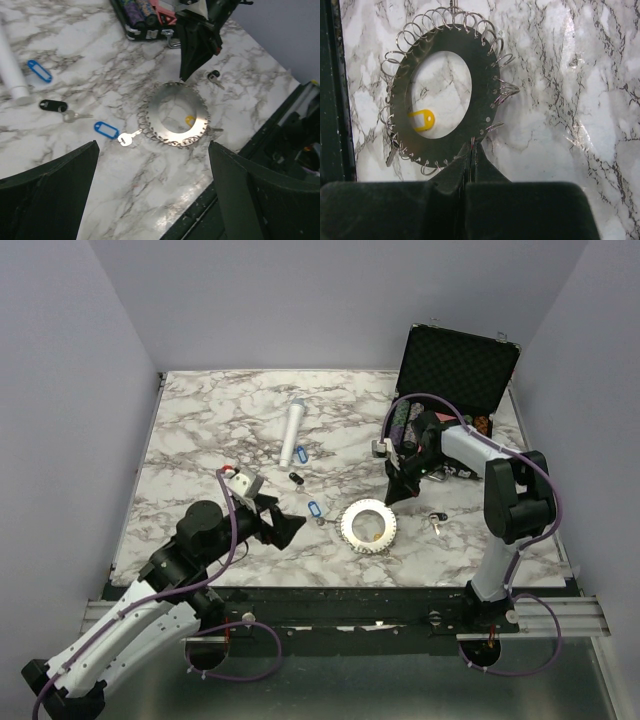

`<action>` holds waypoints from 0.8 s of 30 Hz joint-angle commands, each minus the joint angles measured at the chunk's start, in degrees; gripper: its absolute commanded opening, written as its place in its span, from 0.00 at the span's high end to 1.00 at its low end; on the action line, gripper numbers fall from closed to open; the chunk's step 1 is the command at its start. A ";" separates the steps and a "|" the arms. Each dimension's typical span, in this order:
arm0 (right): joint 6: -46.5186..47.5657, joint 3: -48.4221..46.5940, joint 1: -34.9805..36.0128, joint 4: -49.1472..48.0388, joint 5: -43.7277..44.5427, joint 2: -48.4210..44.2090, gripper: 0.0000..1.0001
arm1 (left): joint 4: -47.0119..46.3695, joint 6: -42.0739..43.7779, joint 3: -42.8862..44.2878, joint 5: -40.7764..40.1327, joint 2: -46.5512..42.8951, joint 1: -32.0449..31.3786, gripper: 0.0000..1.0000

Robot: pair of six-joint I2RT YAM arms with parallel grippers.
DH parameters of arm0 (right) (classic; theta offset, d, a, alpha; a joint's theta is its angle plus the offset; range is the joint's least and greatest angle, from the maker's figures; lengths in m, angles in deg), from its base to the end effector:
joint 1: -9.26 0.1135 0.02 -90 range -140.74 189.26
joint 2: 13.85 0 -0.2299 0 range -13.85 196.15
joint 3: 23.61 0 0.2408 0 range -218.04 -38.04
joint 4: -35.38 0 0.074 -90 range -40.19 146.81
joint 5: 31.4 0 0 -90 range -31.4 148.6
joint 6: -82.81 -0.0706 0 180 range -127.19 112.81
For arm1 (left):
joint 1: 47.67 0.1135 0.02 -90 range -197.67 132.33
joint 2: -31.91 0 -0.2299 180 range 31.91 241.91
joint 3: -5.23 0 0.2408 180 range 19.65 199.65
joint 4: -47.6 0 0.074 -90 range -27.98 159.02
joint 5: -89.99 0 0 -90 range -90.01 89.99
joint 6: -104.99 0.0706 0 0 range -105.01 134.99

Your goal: Put the keys on the keyring

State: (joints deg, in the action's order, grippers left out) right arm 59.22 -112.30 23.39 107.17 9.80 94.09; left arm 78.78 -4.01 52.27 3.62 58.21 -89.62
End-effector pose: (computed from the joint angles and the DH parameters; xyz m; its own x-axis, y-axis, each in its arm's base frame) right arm 0.2934 0.1286 0.1323 -0.2528 -0.6861 -0.6822 -0.9476 0.0333 0.3177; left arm 0.1317 -0.1244 0.2745 -0.3597 -0.1136 -0.9261 0.6307 0.7019 -0.3310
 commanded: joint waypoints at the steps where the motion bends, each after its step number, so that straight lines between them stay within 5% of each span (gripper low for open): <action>1: -8.39 2.89 -0.24 -6.90 -0.69 -1.59 0.98 | -13.04 -12.89 -3.79 10.33 5.49 0.12 0.01; 10: -17.10 4.12 -0.24 -14.20 3.62 0.43 0.93 | -11.84 -10.01 2.00 0.68 26.23 -9.36 0.04; 17: -19.30 3.51 -1.21 -14.82 1.78 -1.85 0.66 | -7.09 -9.38 7.71 -3.20 38.72 -12.71 0.10; 24: -17.46 3.59 -4.54 -11.84 -7.00 -8.35 0.63 | -6.29 -9.12 11.06 -3.20 46.28 -13.15 0.24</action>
State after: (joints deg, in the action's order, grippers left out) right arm 40.82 -108.67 21.11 93.60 10.57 91.95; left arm 70.91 -13.81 60.89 2.12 101.29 -102.52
